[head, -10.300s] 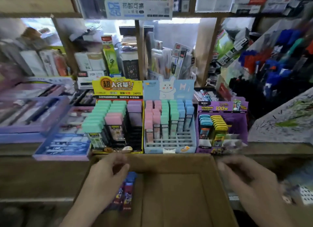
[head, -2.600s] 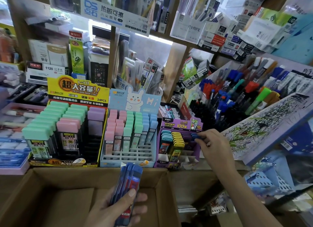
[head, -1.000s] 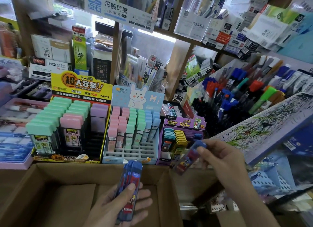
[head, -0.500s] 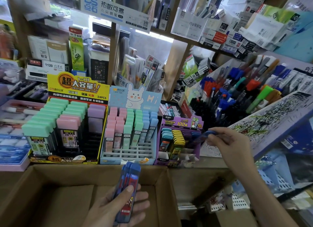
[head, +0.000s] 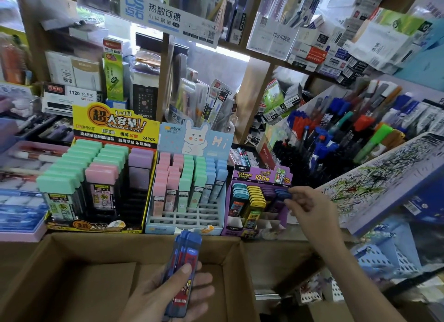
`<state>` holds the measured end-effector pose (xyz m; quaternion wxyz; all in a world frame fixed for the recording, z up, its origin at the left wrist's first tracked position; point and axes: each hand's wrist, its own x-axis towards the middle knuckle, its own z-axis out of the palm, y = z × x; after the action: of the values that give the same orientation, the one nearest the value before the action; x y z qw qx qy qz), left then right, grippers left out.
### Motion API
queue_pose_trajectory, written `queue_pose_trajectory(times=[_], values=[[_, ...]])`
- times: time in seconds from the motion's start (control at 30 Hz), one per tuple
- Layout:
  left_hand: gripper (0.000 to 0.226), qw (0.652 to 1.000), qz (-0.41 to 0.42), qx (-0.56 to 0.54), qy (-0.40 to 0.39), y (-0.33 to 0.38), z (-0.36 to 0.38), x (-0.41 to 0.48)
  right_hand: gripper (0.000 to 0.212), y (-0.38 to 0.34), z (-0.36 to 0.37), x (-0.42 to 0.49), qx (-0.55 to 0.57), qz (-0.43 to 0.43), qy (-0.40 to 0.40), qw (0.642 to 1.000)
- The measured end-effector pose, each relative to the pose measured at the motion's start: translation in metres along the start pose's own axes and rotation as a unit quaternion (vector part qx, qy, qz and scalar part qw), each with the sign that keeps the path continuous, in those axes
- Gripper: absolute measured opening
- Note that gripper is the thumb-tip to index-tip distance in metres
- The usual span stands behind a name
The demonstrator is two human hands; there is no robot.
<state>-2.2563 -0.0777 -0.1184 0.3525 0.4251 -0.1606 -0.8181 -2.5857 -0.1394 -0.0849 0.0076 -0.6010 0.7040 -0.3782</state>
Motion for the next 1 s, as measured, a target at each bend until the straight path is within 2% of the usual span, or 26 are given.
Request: queue_pose_trajectory(times=[0.13,0.27,0.4,0.5,0.6,0.8,1.0], values=[[0.049,1.0,0.003,0.002,0.0,-0.002,-0.001,0.001,0.021,0.003,0.004,-0.002,-0.058,-0.033,0.014,0.998],[0.049,1.0,0.012,0.012,-0.001,-0.004,-0.003,0.003,0.023,-0.001,0.001,-0.004,-0.072,-0.037,0.019,0.997],[0.05,0.999,0.02,0.029,-0.013,-0.005,-0.006,0.005,0.019,-0.019,-0.008,-0.014,-0.007,-0.029,0.061,0.998],[0.047,0.999,0.029,0.038,-0.014,-0.006,-0.008,0.009,0.016,-0.042,-0.009,-0.026,0.078,-0.015,0.06,0.995],[0.049,0.998,0.039,0.042,-0.021,-0.008,-0.008,0.011,0.016,-0.064,-0.001,-0.043,0.157,0.001,0.007,0.988],[0.051,0.997,0.047,0.05,-0.037,-0.009,-0.013,0.012,0.012,-0.089,0.029,-0.074,0.211,0.035,-0.132,0.968],[0.031,0.995,0.064,0.071,-0.036,-0.012,-0.014,0.011,0.019,-0.105,0.048,-0.092,0.307,0.097,-0.23,0.918]])
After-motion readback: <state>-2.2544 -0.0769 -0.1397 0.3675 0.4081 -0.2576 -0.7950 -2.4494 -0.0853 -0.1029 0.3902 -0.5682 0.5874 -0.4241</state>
